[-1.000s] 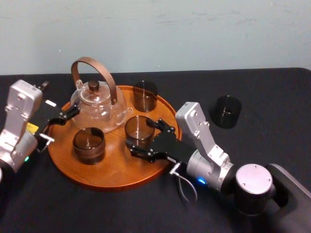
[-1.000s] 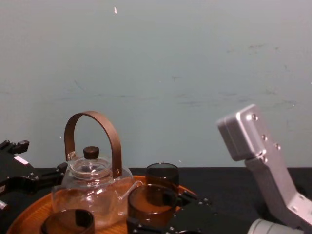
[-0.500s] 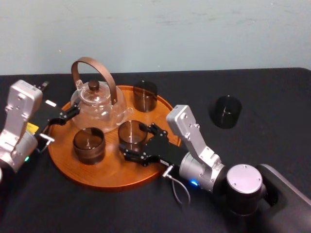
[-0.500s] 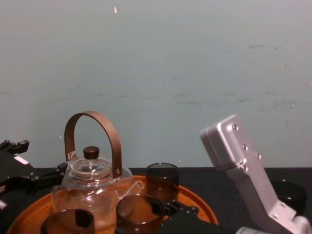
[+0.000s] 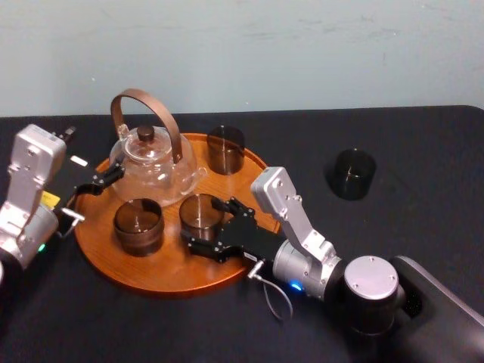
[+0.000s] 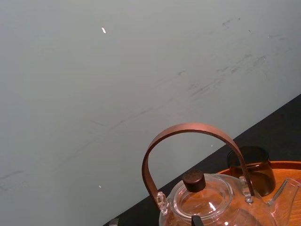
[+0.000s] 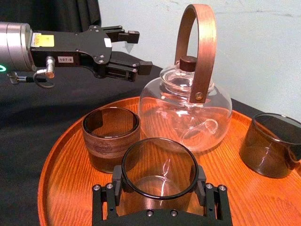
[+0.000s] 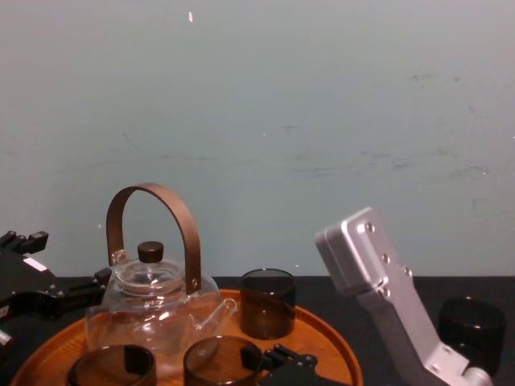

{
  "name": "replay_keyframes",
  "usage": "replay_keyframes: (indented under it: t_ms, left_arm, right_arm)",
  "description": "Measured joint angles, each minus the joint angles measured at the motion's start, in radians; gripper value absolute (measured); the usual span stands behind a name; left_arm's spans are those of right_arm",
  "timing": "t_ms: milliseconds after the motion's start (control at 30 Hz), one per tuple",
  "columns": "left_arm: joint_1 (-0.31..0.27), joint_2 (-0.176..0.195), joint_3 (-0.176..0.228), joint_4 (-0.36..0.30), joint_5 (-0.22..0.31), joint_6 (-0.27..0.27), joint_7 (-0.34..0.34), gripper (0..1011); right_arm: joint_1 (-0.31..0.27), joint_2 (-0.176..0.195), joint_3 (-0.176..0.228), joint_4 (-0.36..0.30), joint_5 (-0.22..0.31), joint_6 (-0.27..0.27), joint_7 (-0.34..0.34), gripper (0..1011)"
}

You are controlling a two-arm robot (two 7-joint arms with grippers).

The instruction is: Pick up the glass from the table and place it on the tray.

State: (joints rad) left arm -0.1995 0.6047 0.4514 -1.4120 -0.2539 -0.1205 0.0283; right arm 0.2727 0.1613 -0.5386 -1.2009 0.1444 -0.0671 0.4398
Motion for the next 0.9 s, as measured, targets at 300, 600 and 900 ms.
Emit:
replay_keyframes:
  t_ms: [300, 600, 900]
  left_arm:
    - [0.000, 0.000, 0.000, 0.000, 0.000, 0.000, 0.000, 1001]
    - [0.000, 0.000, 0.000, 0.000, 0.000, 0.000, 0.000, 1001]
    - [0.000, 0.000, 0.000, 0.000, 0.000, 0.000, 0.000, 1001]
  right_arm:
    - [0.012, -0.010, -0.008, 0.030, 0.003, -0.006, 0.011, 905]
    - [0.016, -0.014, -0.012, 0.037, 0.003, 0.000, 0.009, 905]
    - [0.015, -0.013, -0.012, 0.037, 0.003, 0.000, 0.009, 940]
